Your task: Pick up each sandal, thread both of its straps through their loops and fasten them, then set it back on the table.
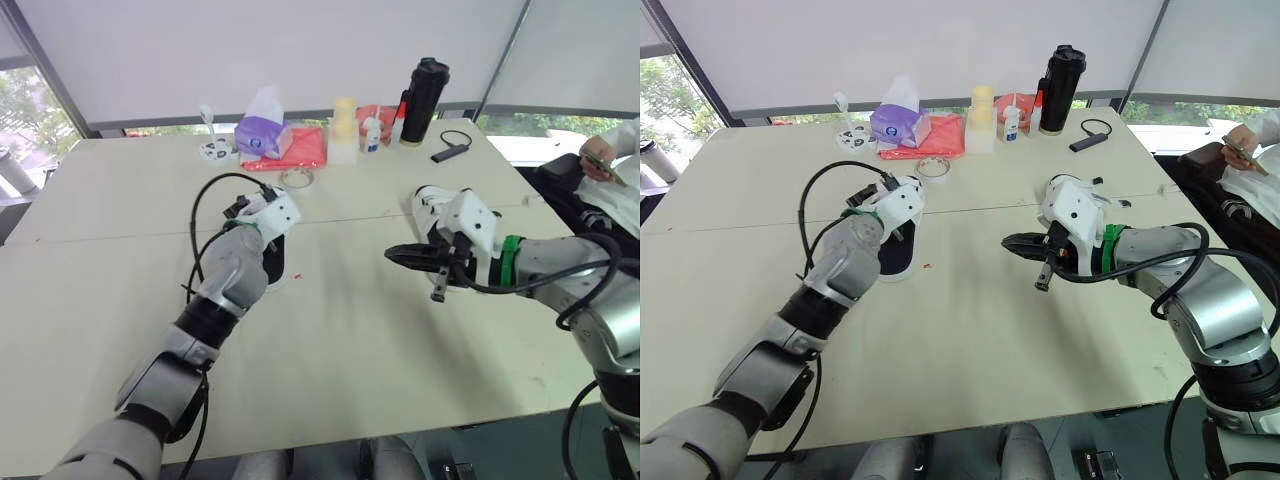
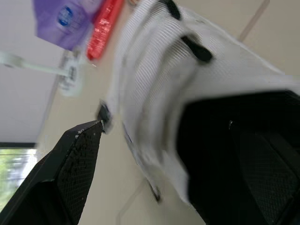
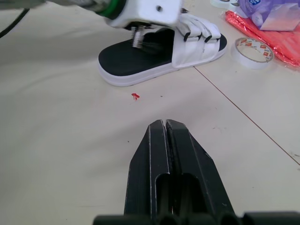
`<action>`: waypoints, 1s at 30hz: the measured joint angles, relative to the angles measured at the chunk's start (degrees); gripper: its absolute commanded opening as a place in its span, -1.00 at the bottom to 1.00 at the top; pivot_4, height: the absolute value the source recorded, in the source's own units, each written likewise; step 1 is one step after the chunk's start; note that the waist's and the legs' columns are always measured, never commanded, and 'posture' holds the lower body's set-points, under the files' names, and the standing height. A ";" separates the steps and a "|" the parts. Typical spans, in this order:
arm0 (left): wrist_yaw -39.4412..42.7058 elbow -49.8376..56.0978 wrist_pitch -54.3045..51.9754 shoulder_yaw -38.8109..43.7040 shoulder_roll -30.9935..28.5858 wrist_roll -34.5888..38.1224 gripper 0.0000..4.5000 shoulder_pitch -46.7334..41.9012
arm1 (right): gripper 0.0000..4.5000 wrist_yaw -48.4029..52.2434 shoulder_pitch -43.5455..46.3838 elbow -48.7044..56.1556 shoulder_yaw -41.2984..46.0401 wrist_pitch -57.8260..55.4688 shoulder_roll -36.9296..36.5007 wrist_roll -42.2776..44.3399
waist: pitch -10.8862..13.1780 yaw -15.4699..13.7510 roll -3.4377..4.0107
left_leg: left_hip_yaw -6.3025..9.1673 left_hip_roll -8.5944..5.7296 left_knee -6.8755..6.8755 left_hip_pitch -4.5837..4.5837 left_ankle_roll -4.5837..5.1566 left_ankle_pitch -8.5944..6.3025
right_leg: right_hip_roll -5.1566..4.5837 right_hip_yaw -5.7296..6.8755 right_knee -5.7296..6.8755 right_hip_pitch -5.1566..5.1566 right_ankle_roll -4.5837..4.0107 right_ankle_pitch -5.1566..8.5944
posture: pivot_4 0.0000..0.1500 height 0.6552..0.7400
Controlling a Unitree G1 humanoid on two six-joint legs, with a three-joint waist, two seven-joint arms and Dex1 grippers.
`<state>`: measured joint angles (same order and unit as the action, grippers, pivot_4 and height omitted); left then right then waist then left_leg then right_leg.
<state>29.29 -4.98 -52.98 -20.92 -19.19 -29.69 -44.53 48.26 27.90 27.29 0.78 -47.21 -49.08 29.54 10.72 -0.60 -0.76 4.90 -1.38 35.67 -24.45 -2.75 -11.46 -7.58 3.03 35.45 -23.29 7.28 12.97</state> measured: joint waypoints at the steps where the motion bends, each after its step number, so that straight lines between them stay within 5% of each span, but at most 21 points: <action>1: 3.67 6.32 -2.69 2.91 -0.08 3.45 0.99 2.88 | -1.00 0.21 0.10 -0.13 0.00 0.18 -0.15 -0.03 | 0.01 0.04 0.01 | 0.00 0.00 -0.01 -0.01 0.02 -0.01 | 0.00 -0.01 -0.03 -0.01 -0.01 0.00 | 1.00 1.00; 4: 12.50 19.82 -5.06 9.34 -0.06 14.54 0.99 9.88 | -1.00 0.75 0.32 -0.83 -0.03 0.76 -0.83 -0.13 | 0.03 -0.37 0.01 | 0.03 0.00 0.02 -0.04 0.04 -0.02 | -0.01 -0.02 -0.05 0.00 -0.02 0.00 | 1.00 1.00; 11: 20.56 31.22 -11.16 22.98 -1.32 33.01 0.99 16.01 | -1.00 2.00 0.22 -1.12 -0.32 2.09 -1.46 -0.21 | 0.09 0.44 0.00 | -0.01 0.07 0.14 -0.01 0.07 -0.04 | 0.03 -0.01 -0.02 0.00 -0.05 0.13 | 1.00 1.00; 30: 31.84 40.26 -6.06 40.00 -22.25 64.60 0.99 28.86 | -1.00 4.06 -8.01 1.38 7.62 0.09 -8.04 2.41 | 0.12 -0.10 0.04 | -0.05 0.07 0.19 -0.05 0.14 -0.08 | 0.02 -0.03 -0.12 0.02 -0.40 0.09 | 1.00 1.00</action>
